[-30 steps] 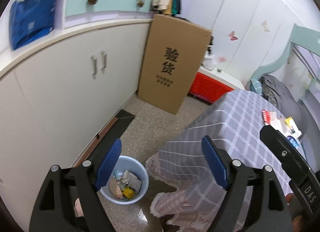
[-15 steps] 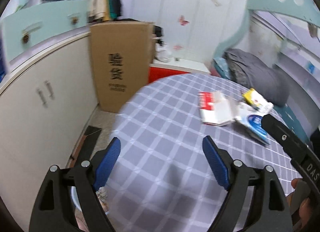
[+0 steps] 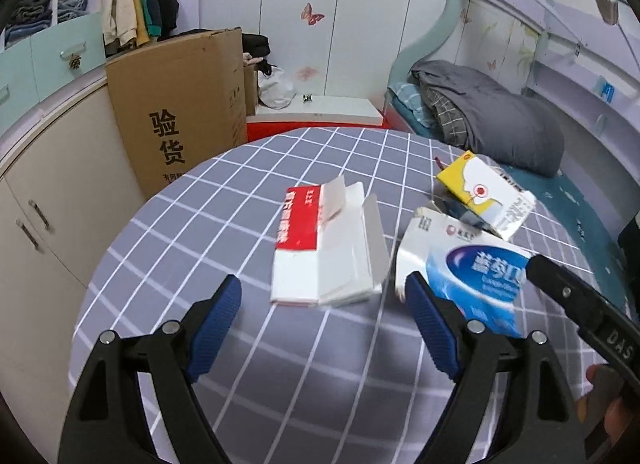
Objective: Collect trash
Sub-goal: 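Grasp the red-white box with the left gripper while the right gripper grasps the blue-white box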
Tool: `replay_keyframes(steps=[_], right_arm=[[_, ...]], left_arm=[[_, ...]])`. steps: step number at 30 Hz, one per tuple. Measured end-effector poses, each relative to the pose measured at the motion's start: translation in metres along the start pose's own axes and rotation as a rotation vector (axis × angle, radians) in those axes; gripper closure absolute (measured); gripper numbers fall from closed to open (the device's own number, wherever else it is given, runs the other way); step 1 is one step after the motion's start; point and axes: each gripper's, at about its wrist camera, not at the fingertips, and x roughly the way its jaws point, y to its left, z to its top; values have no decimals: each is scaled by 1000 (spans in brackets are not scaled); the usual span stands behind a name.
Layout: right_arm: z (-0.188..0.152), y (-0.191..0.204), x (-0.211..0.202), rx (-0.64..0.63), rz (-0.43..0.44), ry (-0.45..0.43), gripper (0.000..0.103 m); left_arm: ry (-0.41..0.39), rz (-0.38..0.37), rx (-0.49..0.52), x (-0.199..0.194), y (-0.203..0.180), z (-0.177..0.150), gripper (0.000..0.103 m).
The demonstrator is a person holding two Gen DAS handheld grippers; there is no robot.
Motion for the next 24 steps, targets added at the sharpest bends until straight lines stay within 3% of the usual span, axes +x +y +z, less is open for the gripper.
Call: replay_keyframes(steps=[5,7,8,12,15,18,19,24], right_arm=[[7,1,16,15,52,48,22],[8,1,22,20,68,74,22],[8,0,26,24,79,93,22],[9,5,28,-1,75,98,21],[6,14,30,-38,94,125,36],[4,15,30,-44,108,137,57],[3,16,29,-45,112,135,69],[-3,20,9,-67,162,69,88]], left_arm=[[39,52,-7,25,-1,9,21],[59,69,-11,32,0,9,26],[92,58,-13,38,0,8,36],[96,40,-41,39,4,7,37],[89,40,-68,35,10,3,38],[91,30,-52,30,10,-2,38],[91,25,-46,28,11,-3,39],[87,6,-65,19,26,-10,39]])
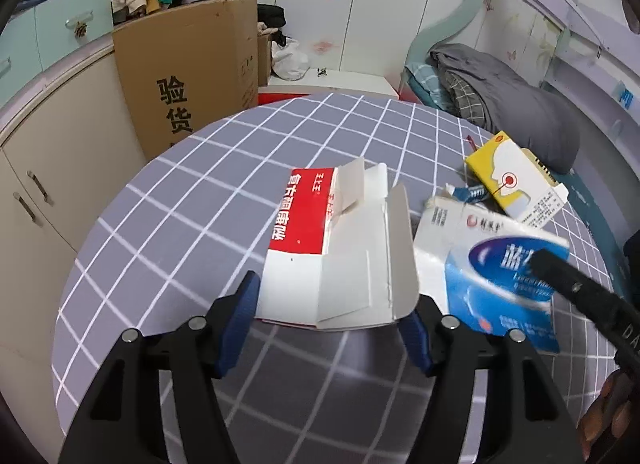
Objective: Collect trash
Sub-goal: 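Grasp the red-white box with the left gripper while the right gripper grasps the blue-white box, then carry both boxes over the bin and open both grippers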
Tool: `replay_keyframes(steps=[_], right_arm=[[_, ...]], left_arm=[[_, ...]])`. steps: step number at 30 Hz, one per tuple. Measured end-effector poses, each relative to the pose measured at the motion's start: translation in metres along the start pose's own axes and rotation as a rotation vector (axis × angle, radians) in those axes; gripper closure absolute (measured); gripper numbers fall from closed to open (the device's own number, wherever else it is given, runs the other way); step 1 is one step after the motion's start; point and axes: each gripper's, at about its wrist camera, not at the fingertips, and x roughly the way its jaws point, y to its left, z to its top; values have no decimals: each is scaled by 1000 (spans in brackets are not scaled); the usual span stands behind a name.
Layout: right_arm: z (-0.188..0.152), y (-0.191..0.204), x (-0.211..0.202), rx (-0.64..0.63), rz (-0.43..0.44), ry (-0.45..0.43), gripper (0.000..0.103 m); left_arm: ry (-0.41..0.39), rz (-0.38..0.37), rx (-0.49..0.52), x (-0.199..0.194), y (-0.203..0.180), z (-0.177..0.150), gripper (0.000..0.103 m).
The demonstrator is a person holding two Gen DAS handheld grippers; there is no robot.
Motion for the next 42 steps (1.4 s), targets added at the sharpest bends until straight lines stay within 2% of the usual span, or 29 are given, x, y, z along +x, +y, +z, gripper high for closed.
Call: replay_keyframes(steps=[2,7,18,30,35,42], right_arm=[[-6,7,-8,-20,1,-20,93],[-18,21,-26,-36,6,-60,98],[-39,60,-62,-42,49,-105,98],[-51,114,-93,-123,89,-129,98],[-57,144,-91,-159,118,-115,98],[-70,201,-69,-240,178,-70,98]], left_arm=[[2,-11,-8,-6,8,-5,39],[-10,-35,-41,-27,23,-21,39],[-75,-73,-19,-89,35,-45,39],[-151,-108,-24,-155,51,-61,39],[-169,-94,-50,-172,76,-69,39],[-189,-46,-129,-189,135,-84,39]])
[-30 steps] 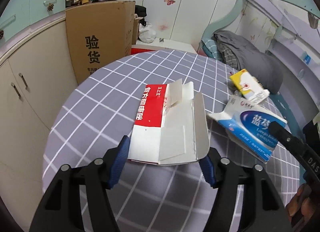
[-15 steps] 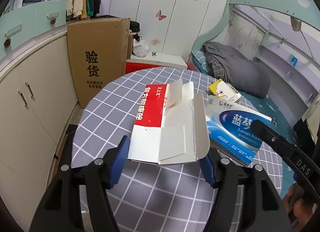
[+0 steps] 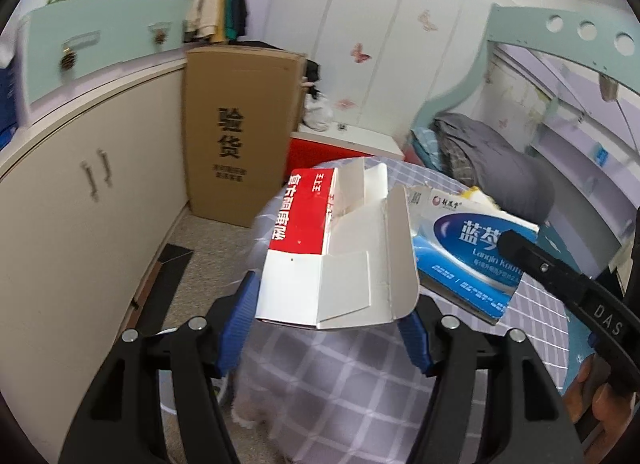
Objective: Collect trash
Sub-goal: 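Carry both boxes over the bin and open both grippers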
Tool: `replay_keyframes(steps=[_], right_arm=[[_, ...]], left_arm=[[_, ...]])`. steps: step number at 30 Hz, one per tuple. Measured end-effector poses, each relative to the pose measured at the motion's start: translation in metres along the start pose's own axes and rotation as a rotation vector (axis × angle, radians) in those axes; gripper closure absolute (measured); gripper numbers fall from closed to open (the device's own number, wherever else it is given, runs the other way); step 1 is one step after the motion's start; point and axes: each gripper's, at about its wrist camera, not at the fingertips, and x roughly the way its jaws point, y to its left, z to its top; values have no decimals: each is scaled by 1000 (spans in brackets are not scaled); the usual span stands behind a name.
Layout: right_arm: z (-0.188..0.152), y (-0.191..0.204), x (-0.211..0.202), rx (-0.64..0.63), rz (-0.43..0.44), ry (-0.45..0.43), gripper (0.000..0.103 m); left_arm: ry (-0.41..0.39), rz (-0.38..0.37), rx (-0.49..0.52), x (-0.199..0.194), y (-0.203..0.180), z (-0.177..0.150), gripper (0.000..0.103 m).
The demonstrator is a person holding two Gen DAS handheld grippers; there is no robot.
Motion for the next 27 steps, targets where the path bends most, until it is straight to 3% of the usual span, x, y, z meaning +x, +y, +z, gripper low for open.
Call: replay_keyframes(steps=[16,27], right_arm=[[-44,118,138,-117,138,206,98],[-105,164,242,-157,137,392,98]], left_arm=[[47,189,-214,-3,183,-38,39],[120,293,-296,26,262,-78,39]])
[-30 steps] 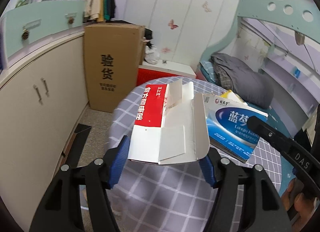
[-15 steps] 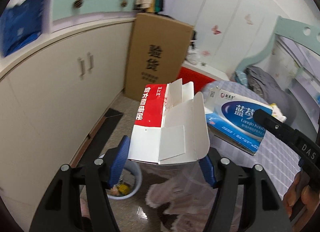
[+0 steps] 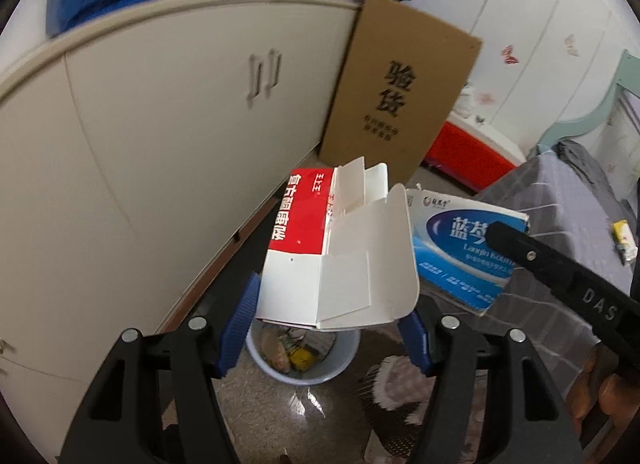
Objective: Collect trash
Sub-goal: 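Carry both boxes over the bin and open both grippers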
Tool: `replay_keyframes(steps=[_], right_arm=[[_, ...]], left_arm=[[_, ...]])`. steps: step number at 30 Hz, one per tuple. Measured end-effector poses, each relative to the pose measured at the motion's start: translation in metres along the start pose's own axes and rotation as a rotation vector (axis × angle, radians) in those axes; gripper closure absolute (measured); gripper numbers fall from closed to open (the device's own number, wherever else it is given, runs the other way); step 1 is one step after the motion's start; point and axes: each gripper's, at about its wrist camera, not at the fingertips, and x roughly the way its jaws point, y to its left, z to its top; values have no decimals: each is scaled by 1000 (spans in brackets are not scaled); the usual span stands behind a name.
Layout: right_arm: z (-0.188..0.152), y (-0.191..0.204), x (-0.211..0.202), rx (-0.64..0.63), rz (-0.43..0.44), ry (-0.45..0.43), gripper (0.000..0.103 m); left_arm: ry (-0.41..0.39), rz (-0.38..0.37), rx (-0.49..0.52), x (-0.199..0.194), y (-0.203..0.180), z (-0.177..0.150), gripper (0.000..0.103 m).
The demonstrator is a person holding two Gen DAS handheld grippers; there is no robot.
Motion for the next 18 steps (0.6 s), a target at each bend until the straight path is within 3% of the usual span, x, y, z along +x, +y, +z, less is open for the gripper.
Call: replay_keyframes(steps=[3,4,7,18], right_arm=[[-5,-3,36,17,-10,67,96],[-7,-6,45,26,-19,88,90],[-16,-13,62,42,-45,116,52],[-20,-10,51,15,-62,96,51]], left_arm=[[31,19,-21,18,15,-2,39],[42,23,-25,24,18,-3,39],[79,36,-35,40,26,-7,39],[128,25,-27,63,25,-16,39]])
